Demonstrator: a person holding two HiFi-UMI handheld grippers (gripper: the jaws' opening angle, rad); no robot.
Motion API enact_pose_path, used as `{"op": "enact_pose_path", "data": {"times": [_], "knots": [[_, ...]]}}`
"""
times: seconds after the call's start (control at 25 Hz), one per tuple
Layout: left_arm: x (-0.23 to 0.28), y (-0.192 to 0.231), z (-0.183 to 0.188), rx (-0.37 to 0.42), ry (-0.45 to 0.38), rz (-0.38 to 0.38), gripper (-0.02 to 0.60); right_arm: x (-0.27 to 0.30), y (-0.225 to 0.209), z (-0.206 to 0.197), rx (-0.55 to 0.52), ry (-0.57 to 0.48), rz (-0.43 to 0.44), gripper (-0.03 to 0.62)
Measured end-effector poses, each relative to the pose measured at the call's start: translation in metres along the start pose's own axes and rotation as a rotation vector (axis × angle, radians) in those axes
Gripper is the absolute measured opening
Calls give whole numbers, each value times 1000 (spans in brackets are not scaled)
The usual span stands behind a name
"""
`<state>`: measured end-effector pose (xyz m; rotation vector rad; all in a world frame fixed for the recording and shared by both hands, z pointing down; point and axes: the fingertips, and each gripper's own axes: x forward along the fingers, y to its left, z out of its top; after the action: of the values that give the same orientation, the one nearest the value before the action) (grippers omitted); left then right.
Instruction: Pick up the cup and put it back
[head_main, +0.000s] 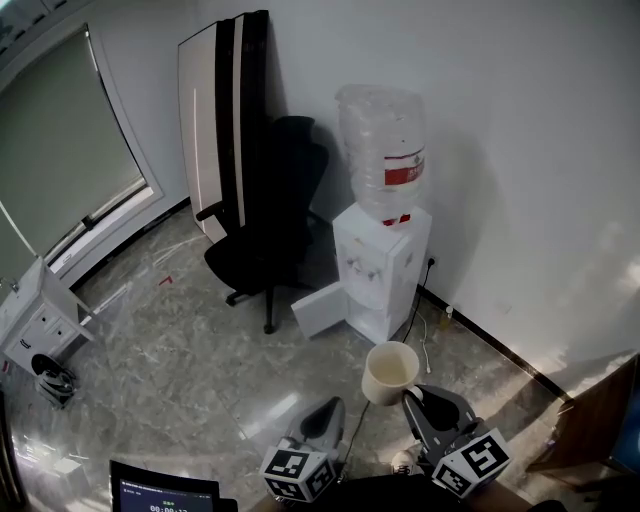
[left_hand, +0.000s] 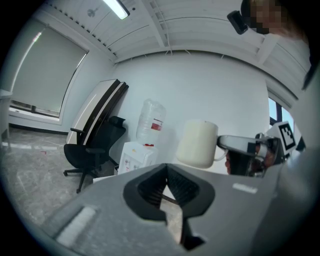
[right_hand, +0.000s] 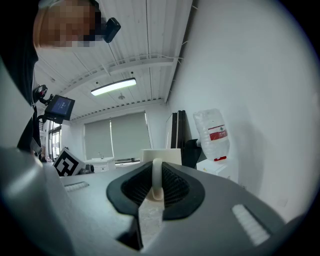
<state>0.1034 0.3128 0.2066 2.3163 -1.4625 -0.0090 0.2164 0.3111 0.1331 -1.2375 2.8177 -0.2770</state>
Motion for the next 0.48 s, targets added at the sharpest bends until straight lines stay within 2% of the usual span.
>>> {"op": "enact_pose_path", "data": {"times": [0.32, 0.48], "knots": [[-8, 3, -14, -7, 11, -22, 3, -8, 8, -11, 2, 1, -31, 48], [-9, 19, -12, -16, 21, -26, 3, 2, 9, -12, 6, 5, -65, 48]]}}
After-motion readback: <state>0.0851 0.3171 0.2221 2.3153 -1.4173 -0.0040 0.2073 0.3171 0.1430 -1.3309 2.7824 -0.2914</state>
